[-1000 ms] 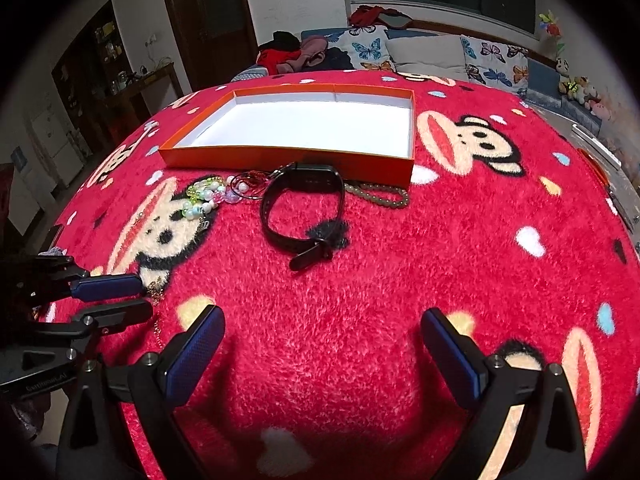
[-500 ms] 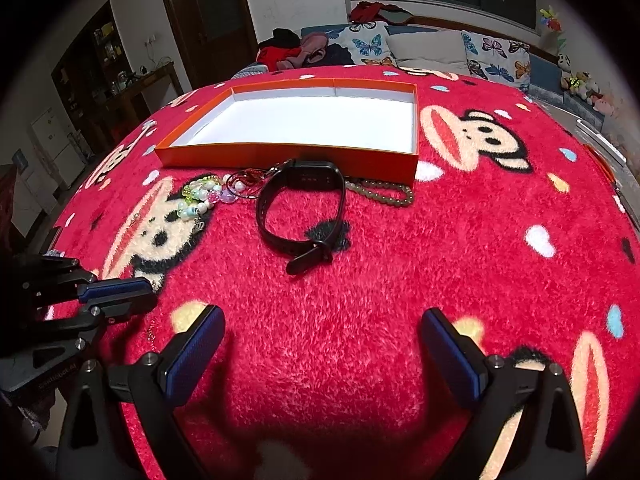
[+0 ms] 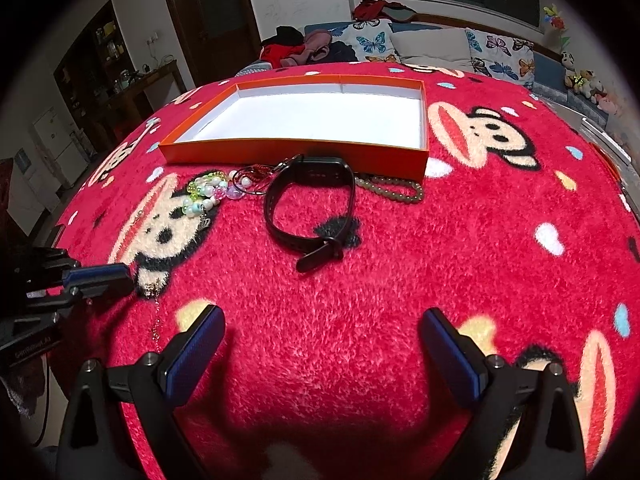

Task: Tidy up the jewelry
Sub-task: 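Lower the left tool onto the small gold earrings and close it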

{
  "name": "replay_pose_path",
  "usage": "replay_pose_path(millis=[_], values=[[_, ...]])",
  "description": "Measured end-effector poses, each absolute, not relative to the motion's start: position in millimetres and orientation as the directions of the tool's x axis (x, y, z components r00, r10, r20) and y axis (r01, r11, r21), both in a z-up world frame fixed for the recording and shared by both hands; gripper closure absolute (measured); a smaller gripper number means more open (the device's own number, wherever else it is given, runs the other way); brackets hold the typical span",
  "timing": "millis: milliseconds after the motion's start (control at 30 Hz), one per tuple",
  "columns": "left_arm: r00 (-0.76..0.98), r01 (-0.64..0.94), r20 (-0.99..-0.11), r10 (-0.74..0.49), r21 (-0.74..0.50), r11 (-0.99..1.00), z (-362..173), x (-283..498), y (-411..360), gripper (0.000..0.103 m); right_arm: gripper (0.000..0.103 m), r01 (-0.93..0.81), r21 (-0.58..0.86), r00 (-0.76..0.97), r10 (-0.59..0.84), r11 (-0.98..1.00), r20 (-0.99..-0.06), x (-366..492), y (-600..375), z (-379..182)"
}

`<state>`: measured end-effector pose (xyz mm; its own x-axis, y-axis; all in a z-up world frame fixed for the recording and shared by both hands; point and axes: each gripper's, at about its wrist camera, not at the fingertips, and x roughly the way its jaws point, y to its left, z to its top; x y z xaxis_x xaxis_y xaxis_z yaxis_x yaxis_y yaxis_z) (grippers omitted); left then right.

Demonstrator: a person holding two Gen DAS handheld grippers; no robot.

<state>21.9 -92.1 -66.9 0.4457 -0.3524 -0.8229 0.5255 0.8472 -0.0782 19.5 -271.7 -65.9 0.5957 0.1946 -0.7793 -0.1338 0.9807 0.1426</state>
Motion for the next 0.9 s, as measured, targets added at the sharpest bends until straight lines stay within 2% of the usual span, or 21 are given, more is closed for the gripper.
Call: replay_pose_path(millis=[67,100,167,200,233,367,400,467,533,900], values=[[0.435,0.525,-0.827,-0.356,-0.088,0.847,-69.4,22.3,-94.9,0.09,0.0,-0.136,0.142,0.596,0.195,0.98,-0.779,20.2,-270.3,-66.2],[0.433,0.521,-0.831,-0.349,-0.085,0.849,-71.3,23.2,-96.9,0.085,0.0,-0.136,0.141,0.595,0.195,0.981,-0.78,19.7,-270.2,-66.6],[0.425,0.516,-0.836,-0.347,-0.091,0.852,-74.2,23.5,-98.5,0.066,0.0,-0.136,0.139,0.594,0.193,0.981,-0.781,20.5,-269.3,-67.2],[0.424,0.511,-0.837,-0.346,-0.095,0.854,-75.1,23.3,-98.6,0.052,0.0,-0.135,0.14,0.594,0.193,0.981,-0.781,20.5,-269.3,-67.2],[0.43,0.51,-0.834,-0.346,-0.093,0.855,-75.4,22.2,-98.5,0.051,0.0,-0.133,0.141,0.594,0.192,0.981,-0.781,20.4,-269.6,-67.6],[0.439,0.522,-0.83,-0.343,-0.075,0.85,-77.7,20.0,-102.2,0.055,0.0,-0.126,0.145,0.593,0.192,0.981,-0.782,22.0,-269.8,-68.8],[0.443,0.524,-0.827,-0.345,-0.074,0.848,-77.9,20.1,-102.7,0.062,0.0,-0.126,0.144,0.593,0.191,0.981,-0.782,22.2,-269.8,-68.7],[0.438,0.528,-0.826,-0.354,-0.082,0.845,-77.8,22.5,-103.1,0.064,0.0,-0.128,0.143,0.593,0.191,0.981,-0.782,22.6,-269.7,-68.6],[0.436,0.545,-0.821,-0.369,-0.085,0.834,-76.7,22.6,-103.6,0.075,0.0,-0.128,0.142,0.593,0.191,0.981,-0.782,22.7,-269.7,-68.7],[0.453,0.604,-0.818,-0.355,-0.011,0.797,-79.2,19.7,-111.6,0.092,0.0,-0.129,0.134,0.596,0.185,0.982,-0.782,25.0,-272.1,-66.9]])
